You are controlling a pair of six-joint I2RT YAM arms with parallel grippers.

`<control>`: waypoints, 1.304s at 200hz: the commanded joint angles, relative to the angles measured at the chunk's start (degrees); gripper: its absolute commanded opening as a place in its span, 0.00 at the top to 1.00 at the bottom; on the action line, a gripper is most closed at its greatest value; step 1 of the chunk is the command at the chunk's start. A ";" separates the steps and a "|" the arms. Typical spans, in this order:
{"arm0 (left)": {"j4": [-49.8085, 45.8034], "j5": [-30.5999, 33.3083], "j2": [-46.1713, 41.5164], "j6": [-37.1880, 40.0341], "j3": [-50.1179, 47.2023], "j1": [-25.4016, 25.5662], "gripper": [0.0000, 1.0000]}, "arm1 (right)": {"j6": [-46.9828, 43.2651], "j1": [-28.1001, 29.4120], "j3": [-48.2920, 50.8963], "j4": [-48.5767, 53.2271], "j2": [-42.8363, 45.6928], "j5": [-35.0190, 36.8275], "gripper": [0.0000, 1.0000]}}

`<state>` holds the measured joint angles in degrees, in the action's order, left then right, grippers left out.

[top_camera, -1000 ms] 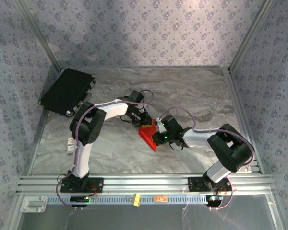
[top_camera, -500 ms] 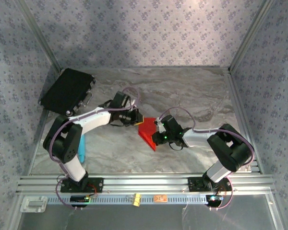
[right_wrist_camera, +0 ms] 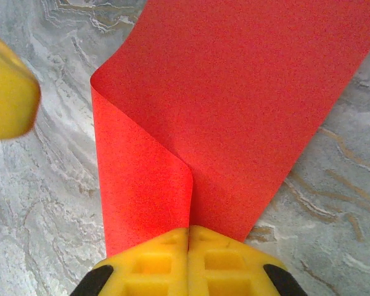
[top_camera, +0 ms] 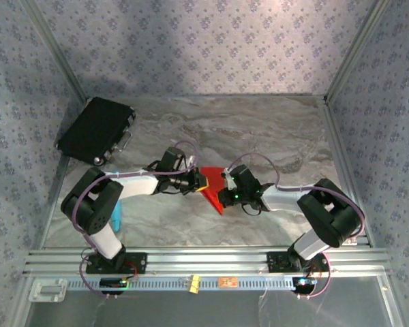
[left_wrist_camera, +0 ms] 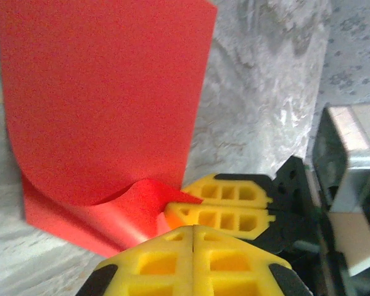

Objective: Fold a paper plane with a square sheet of paper (pick it up from the middle)
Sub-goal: Third fold the triangle at the center of the table.

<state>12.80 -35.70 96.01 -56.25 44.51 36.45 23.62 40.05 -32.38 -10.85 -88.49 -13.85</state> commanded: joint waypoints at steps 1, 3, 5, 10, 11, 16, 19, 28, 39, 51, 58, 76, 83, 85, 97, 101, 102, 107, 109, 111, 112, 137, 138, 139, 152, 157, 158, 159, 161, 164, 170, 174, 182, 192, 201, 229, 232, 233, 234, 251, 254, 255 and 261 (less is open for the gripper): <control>5.56 -1.41 1.08 -2.35 -1.07 0.29 1.00 | 0.72 0.20 1.31 3.51 0.50 1.89 0.94; 5.61 -1.39 1.15 -2.41 -1.04 0.34 1.00 | 0.73 0.20 1.39 3.48 0.55 1.94 0.94; 5.74 -1.39 1.23 -2.45 -1.02 0.32 1.00 | 0.73 0.20 1.36 3.47 0.54 1.93 0.94; 5.95 -1.52 1.49 -2.54 -0.91 0.35 1.00 | 0.80 0.17 1.38 3.34 0.52 1.90 0.94; 5.94 -1.54 1.52 -2.54 -0.87 0.37 1.00 | 0.81 0.18 1.41 3.32 0.51 1.94 0.94; 6.01 -1.61 1.78 -2.55 -0.69 0.41 1.00 | 0.82 0.12 1.46 3.29 0.52 1.90 0.94; 5.89 -1.64 1.93 -2.47 -0.58 0.43 1.00 | 0.80 0.11 1.45 3.29 0.51 1.85 0.94; 6.02 -1.61 2.36 -2.45 -0.32 0.48 1.00 | 0.82 0.12 1.39 3.29 0.59 1.77 0.94; 6.08 -1.68 2.76 -2.46 0.00 0.79 1.00 | 0.82 0.17 1.53 3.37 0.92 2.01 0.94; 5.22 -1.57 3.45 -2.31 0.43 1.11 1.00 | 0.81 0.10 1.86 3.31 1.21 2.20 0.94; 5.04 -1.61 3.83 -2.36 0.42 1.17 1.00 | 0.86 0.04 2.05 3.21 1.32 2.33 0.94; 4.91 -0.97 4.41 -2.55 -0.03 1.67 1.00 | 0.91 -0.06 2.44 3.04 1.53 2.28 0.94; 5.03 -0.88 4.53 -2.68 -0.21 1.92 1.00 | 0.90 -0.07 2.54 3.02 1.50 2.30 0.94; 5.11 -0.87 4.58 -2.71 -0.21 2.02 1.00 | 0.90 -0.07 2.51 3.03 1.53 2.28 0.94; 5.38 -0.86 4.82 -2.73 -0.39 2.32 1.00 | 0.89 -0.07 2.66 2.90 1.55 2.12 0.93; 5.44 -0.80 4.88 -2.73 -0.36 2.51 1.00 | 0.87 -0.06 2.76 2.78 1.54 2.15 0.93; 5.46 -0.79 4.89 -2.68 -0.38 2.59 1.00 | 0.89 -0.06 2.81 2.77 1.55 2.11 0.94; 5.55 -0.77 5.04 -2.64 -0.39 2.76 1.00 | 0.86 -0.12 2.76 2.60 1.55 2.07 0.93; 5.55 -0.82 5.15 -2.62 -0.32 2.75 1.00 | 0.85 -0.14 2.76 2.59 1.45 2.00 0.93; 5.61 -0.78 5.31 -2.63 -0.31 2.78 1.00 | 0.89 -0.17 2.76 2.59 1.43 2.01 0.93; 5.63 -0.82 5.32 -2.64 -0.26 2.85 1.00 | 0.90 -0.16 2.76 2.59 1.41 1.99 0.93; 6.25 -1.14 6.12 -2.81 0.09 3.32 1.00 | 0.77 -0.24 2.62 2.75 1.45 2.01 0.93; 6.26 -1.13 6.12 -2.81 0.11 3.34 1.00 | 0.75 -0.24 2.61 2.80 1.42 1.95 0.93; 6.27 -1.13 6.16 -2.81 0.13 3.36 1.00 | 0.74 -0.24 2.60 2.83 1.45 1.92 0.93; 5.63 -1.04 6.54 -2.70 0.53 3.48 1.00 | 0.70 -0.24 2.60 2.85 1.44 1.89 0.93; 5.46 -1.03 6.77 -2.73 0.49 3.46 1.00 | 0.73 -0.33 2.59 2.91 1.40 1.89 0.93; 5.47 -1.03 6.80 -2.73 0.49 3.46 1.00 | 0.73 -0.33 2.59 2.93 1.44 1.94 0.94; 5.43 -1.03 6.81 -2.73 0.49 3.46 1.00 | 0.73 -0.28 2.59 2.93 1.46 1.96 0.93; 5.41 -1.03 6.93 -2.68 0.53 3.48 1.00 | 0.73 -0.27 2.59 2.90 1.47 1.98 0.93; 5.54 -1.03 7.06 -2.75 0.50 3.50 1.00 | 0.80 -0.36 2.59 2.86 1.41 1.90 0.93; 5.65 -1.04 7.29 -2.81 0.49 3.46 1.00 | 0.82 -0.33 2.65 3.01 1.53 1.96 0.93; 5.85 -1.04 7.42 -2.88 0.45 3.48 1.00 | 0.84 -0.27 2.68 2.96 1.53 1.98 0.93; 5.63 -0.96 7.74 -2.86 0.40 3.53 1.00 | 0.91 -0.24 2.77 2.95 1.59 2.04 0.93; 4.89 -0.54 8.04 -2.82 0.32 3.53 1.00 | 0.99 -0.24 2.82 2.94 1.55 2.01 0.93; 4.05 -0.17 8.44 -2.63 0.29 3.47 1.00 | 0.90 -0.24 2.68 2.99 1.50 1.90 0.93; 2.43 0.32 10.04 -2.38 0.48 3.50 1.00 | 0.82 -0.28 2.45 3.24 1.33 1.73 0.93; 2.23 0.43 10.19 -2.30 0.44 3.51 1.00 | 0.82 -0.24 2.34 3.29 1.33 1.72 0.93; 2.15 0.44 10.18 -2.25 0.47 3.48 1.00 | 0.82 -0.29 2.33 3.29 1.36 1.72 0.93; 2.14 0.50 10.26 -2.22 0.48 3.47 1.00 | 0.77 -0.26 2.33 3.34 1.37 1.72 0.93; 0.73 1.16 11.08 -1.65 0.55 3.51 1.00 | 0.73 -0.33 2.20 3.30 1.34 1.33 0.92; 0.32 1.24 11.20 -1.59 0.65 3.54 1.00 | 0.73 -0.33 2.09 3.22 1.38 1.30 0.92; 0.22 1.24 11.21 -1.54 0.66 3.54 1.00 | 0.73 -0.33 2.07 3.21 1.34 1.29 0.92; -0.38 1.56 11.26 -1.45 0.66 3.48 1.00 | 0.63 -0.31 1.93 3.27 1.30 1.07 0.91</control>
<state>16.51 -35.97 105.25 -58.57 44.47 39.55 23.77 39.99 -30.89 -11.09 -87.09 -13.23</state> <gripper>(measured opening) 0.052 0.080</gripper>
